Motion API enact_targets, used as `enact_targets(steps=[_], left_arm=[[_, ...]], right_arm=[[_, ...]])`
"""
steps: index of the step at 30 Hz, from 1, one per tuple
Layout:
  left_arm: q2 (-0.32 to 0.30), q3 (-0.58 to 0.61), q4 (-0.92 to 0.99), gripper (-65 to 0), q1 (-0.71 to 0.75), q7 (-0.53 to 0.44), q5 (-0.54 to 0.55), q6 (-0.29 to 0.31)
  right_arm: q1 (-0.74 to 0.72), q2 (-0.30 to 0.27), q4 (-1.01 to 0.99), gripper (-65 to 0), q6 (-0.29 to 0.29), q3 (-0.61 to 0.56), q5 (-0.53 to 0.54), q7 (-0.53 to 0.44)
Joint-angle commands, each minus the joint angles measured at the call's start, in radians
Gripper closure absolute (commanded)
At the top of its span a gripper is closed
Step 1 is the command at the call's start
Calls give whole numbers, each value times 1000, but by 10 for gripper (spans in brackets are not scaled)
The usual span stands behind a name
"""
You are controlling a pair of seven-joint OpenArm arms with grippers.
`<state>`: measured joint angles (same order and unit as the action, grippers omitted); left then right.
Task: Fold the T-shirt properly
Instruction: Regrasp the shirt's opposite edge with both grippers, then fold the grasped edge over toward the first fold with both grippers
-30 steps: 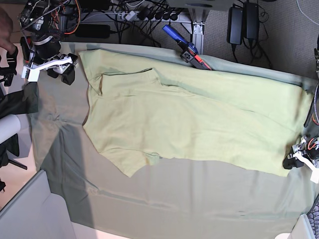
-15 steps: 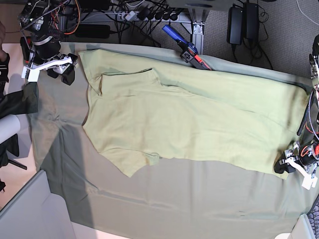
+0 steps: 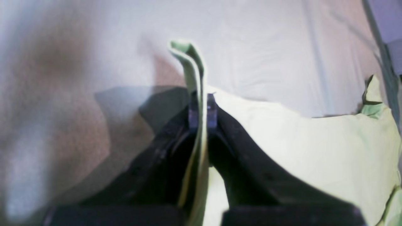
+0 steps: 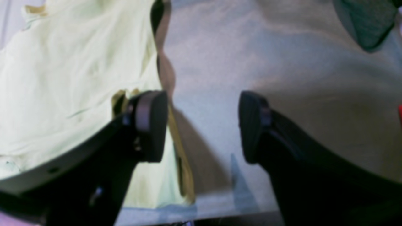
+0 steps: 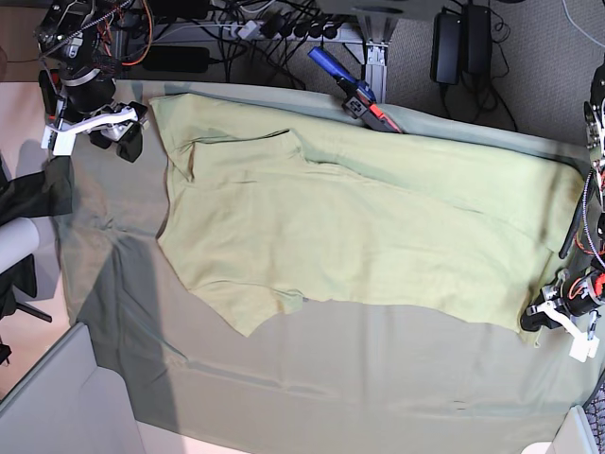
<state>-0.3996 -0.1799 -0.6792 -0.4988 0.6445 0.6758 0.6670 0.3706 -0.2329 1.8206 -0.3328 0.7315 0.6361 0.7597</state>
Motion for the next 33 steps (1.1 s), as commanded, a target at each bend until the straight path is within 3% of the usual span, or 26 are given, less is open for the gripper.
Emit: enact_targets(steps=[1,7,12,21,26,33], left_arm=[[-16,-2,-30,0,-33,-5,24,31],[-16,-2,-90,0,-32,43,24,31],[-16,-2,-137,0,-30,94,88,31],[-16,-2,-167,0,-26,135,105,31],[-16,-2,-167,0,-24,150,129,31],[-16,-2,-167,0,-24,153,135,31]], right_arm=[[-10,-16,19,-358,-23,16,29,-21],[-105,-16,19,-358,-23,92,60,-20],[-249,-17,-7,-358,-22,60,-17,-45],[-622,-22,-439,-358,-21,-175,-171,-146],[-815,-22,-751,-358,-21,-310,-313,-233],[-871,-21,-915,-358,-28,-459,-349,-252]])
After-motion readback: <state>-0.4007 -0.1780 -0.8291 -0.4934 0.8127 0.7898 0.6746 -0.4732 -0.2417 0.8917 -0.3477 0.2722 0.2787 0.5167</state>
